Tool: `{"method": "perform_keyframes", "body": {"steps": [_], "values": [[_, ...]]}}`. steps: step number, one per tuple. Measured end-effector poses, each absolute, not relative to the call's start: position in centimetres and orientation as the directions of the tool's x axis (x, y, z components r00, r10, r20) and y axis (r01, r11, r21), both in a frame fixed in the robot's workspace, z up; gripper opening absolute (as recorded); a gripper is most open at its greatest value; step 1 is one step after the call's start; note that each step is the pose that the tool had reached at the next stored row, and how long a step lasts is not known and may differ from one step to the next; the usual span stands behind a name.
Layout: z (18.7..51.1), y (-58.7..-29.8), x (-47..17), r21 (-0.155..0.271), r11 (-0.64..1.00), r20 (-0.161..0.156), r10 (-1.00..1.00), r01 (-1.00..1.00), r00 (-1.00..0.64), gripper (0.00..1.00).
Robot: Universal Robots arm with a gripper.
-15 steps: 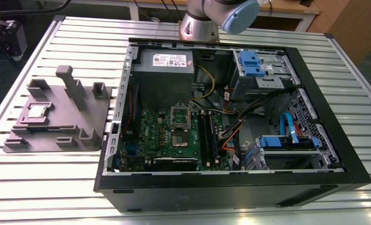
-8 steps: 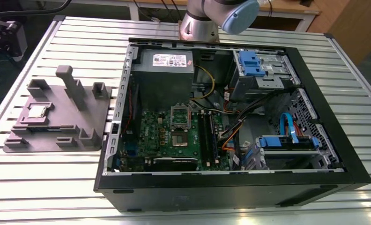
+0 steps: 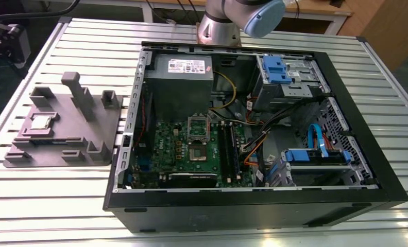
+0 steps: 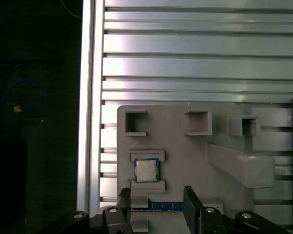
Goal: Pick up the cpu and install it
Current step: 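Pick up the cpu and move it towards the insertion slot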
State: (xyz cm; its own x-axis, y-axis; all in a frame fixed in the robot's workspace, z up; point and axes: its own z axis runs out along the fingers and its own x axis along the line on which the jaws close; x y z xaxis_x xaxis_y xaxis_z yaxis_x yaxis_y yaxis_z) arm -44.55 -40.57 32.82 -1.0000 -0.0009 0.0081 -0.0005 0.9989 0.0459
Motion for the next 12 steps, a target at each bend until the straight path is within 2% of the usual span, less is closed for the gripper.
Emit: {"method": "perform_keyframes", "body": {"steps": [12], "values": [[32.35, -40.59, -44.55, 0.046, 0.999, 0.008, -0.001, 0.0, -1.0, 0.55]]}}
